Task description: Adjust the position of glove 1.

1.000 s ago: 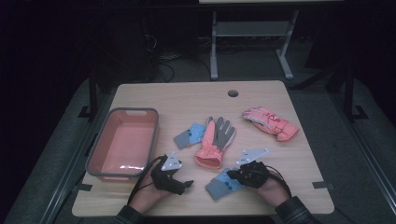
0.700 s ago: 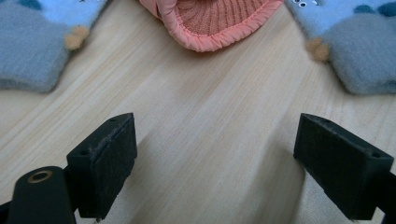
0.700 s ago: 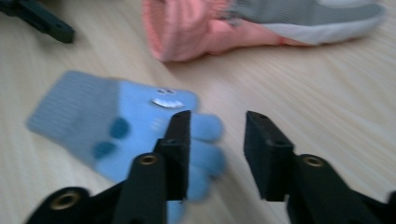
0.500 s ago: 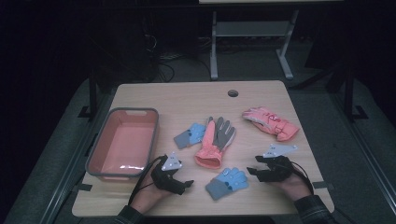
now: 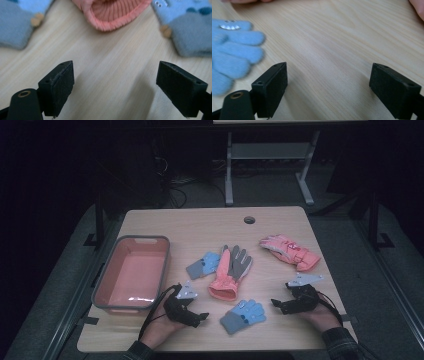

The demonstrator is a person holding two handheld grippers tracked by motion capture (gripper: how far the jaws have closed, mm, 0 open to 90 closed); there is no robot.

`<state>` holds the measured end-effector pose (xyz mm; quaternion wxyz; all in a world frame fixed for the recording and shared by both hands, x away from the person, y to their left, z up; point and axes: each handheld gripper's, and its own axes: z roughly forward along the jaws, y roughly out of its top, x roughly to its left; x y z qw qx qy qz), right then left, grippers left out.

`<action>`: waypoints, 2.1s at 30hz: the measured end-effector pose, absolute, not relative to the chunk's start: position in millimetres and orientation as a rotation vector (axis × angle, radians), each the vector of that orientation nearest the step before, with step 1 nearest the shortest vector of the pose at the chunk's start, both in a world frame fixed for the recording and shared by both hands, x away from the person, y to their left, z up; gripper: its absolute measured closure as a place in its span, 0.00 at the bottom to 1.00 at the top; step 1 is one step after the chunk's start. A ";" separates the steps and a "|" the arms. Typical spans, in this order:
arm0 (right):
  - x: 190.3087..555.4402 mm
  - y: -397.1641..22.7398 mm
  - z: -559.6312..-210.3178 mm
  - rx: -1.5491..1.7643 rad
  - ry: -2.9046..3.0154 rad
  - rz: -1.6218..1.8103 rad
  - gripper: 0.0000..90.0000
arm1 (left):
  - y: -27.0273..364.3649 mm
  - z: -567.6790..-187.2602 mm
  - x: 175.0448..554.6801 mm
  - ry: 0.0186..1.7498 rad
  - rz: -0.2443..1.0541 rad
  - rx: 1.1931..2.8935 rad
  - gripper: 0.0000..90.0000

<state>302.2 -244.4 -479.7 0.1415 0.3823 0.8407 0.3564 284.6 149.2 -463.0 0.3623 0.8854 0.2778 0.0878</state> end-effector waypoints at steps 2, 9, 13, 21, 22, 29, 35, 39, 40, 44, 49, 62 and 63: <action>302.6 -245.3 -480.0 1.097 2.427 1.032 0.15 | 149.4 -456.7 286.0 0.711 0.230 2.275 0.16; 302.0 -246.8 -481.9 1.095 2.414 1.056 0.14 | 141.6 -438.4 291.7 0.720 0.252 2.266 0.16; 302.0 -246.8 -481.9 1.096 2.414 1.057 0.14 | 135.8 -427.8 301.8 0.718 0.248 2.268 0.16; 302.0 -246.7 -482.1 1.096 2.413 1.059 0.14 | 125.1 -412.5 332.4 0.746 0.267 2.235 0.16; 302.0 -246.7 -482.1 1.096 2.412 1.059 0.14 | 123.9 -411.2 335.9 0.748 0.274 2.231 0.16; 302.0 -246.6 -482.1 1.096 2.413 1.059 0.14 | 118.8 -407.0 361.4 0.771 0.308 2.228 0.18; 302.1 -246.6 -482.2 1.095 2.414 1.059 0.14 | 115.4 -407.4 383.7 0.801 0.348 2.209 0.33; 302.1 -246.6 -482.2 1.095 2.414 1.059 0.14 | 114.7 -412.3 396.7 0.839 0.353 2.232 0.44; 302.0 -246.6 -482.2 1.095 2.415 1.060 0.14 | 115.2 -414.5 399.5 0.854 0.370 2.237 0.47; 302.1 -246.6 -482.2 1.095 2.415 1.060 0.14 | 119.1 -422.8 408.1 0.900 0.399 2.266 0.67; 302.0 -246.6 -482.2 1.091 2.417 1.060 0.14 | 121.3 -434.3 416.0 0.982 0.431 2.300 0.99; 301.9 -246.6 -482.1 1.090 2.419 1.060 0.14 | 118.6 -449.9 406.0 1.044 0.320 2.357 1.00; 301.9 -246.6 -482.1 1.090 2.419 1.060 0.14 | 118.1 -449.8 403.9 1.038 0.309 2.358 1.00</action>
